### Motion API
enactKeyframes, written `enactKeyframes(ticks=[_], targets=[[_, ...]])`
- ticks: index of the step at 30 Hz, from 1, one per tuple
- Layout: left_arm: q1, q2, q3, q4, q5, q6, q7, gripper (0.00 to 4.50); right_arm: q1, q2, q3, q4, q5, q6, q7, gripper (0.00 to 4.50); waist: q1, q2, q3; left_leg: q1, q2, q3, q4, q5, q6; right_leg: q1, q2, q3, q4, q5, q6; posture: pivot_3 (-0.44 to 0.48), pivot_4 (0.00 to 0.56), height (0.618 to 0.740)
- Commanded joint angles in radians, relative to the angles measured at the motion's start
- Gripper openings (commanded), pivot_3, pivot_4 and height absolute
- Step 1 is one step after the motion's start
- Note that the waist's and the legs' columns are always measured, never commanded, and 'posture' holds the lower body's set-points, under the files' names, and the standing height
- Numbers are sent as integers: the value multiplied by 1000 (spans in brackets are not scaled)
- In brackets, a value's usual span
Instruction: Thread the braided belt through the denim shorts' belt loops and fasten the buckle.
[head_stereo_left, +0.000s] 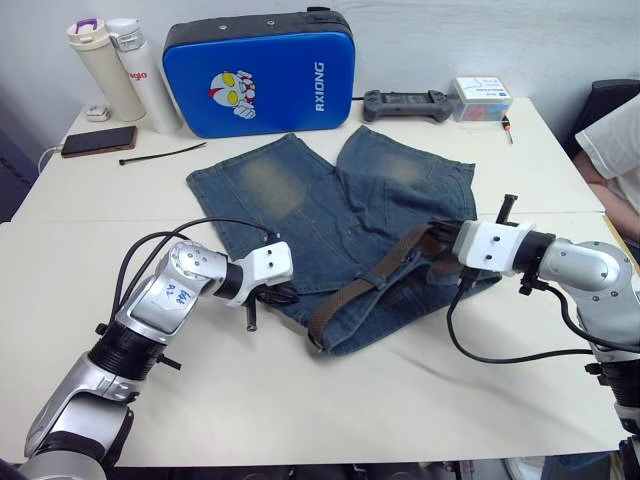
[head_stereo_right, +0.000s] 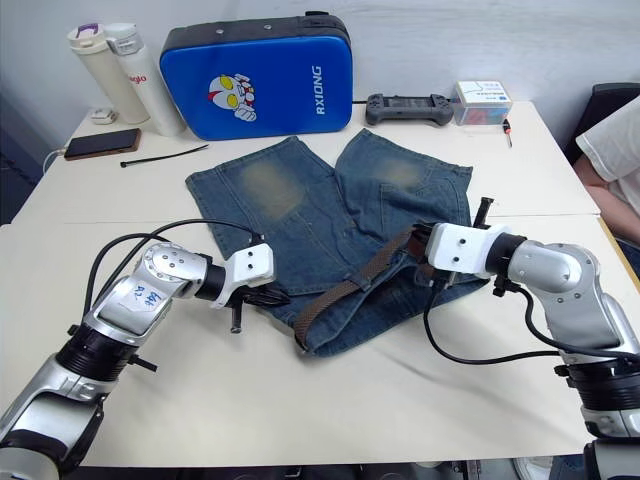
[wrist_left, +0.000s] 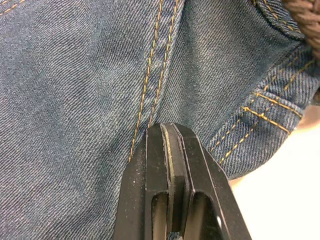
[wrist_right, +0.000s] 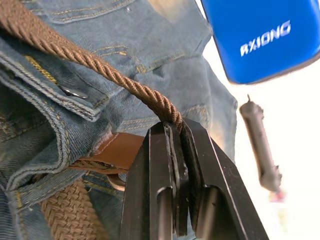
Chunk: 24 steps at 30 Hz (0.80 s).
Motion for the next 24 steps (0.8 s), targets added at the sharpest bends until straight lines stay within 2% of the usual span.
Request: enactKeyframes(ticks=[1, 4, 5, 7, 13, 14, 19, 24], targets=[[-6, 6, 2, 0, 9, -6, -7, 0, 6, 9, -56, -25, 48, 59, -5, 79, 0, 0, 0, 0, 0, 0, 0, 0, 0, 0, 0, 0, 0, 0, 0, 0, 150, 740], [-5, 7, 3, -3, 8, -4, -8, 0, 13, 24, -67, -62, 125, 148, 19, 79, 0, 0, 0, 0, 0, 0, 0, 0, 0, 0, 0, 0, 0, 0, 0, 0, 150, 740], [-4, 8, 3, -5, 8, -3, -8, 0, 14, 27, -75, -87, 163, 186, 32, 394, 0, 0, 0, 0, 0, 0, 0, 0, 0, 0, 0, 0, 0, 0, 0, 0, 150, 740], [-4, 9, 3, -7, 8, -3, -9, 0, 13, 33, -89, -125, 220, 240, 50, 1088, 1, 0, 0, 0, 0, 0, 0, 0, 0, 0, 0, 0, 0, 0, 0, 0, 150, 740], [-9, 8, 1, -2, 6, -8, -18, 0, -4, -80, -146, -310, 411, 531, 151, 4104, 2, 0, 0, 0, 0, -1, 0, 0, 0, 0, 0, 0, 0, 0, 0, 0, 150, 740], [-9, 10, 1, -2, 6, -10, -21, 0, 0, -107, -161, -341, 453, 590, 168, 4464, 2, 0, 0, 0, 0, -1, 0, 0, 0, 0, 0, 0, 0, 0, 0, 0, 150, 740], [-14, 29, 3, 3, 8, -23, -45, 0, 32, -200, -254, -423, 610, 799, 201, 4464, 2, 0, 0, 0, 0, -1, 0, 0, 1, 0, 0, 0, 0, 0, 0, 0, 150, 740], [1, 90, 15, -15, 7, -40, -87, 0, 125, -234, -271, -470, 610, 833, 193, 4464, 2, 0, 0, 0, 0, -1, 0, -1, 1, 0, 0, 0, 0, 0, 0, 0, 150, 740]])
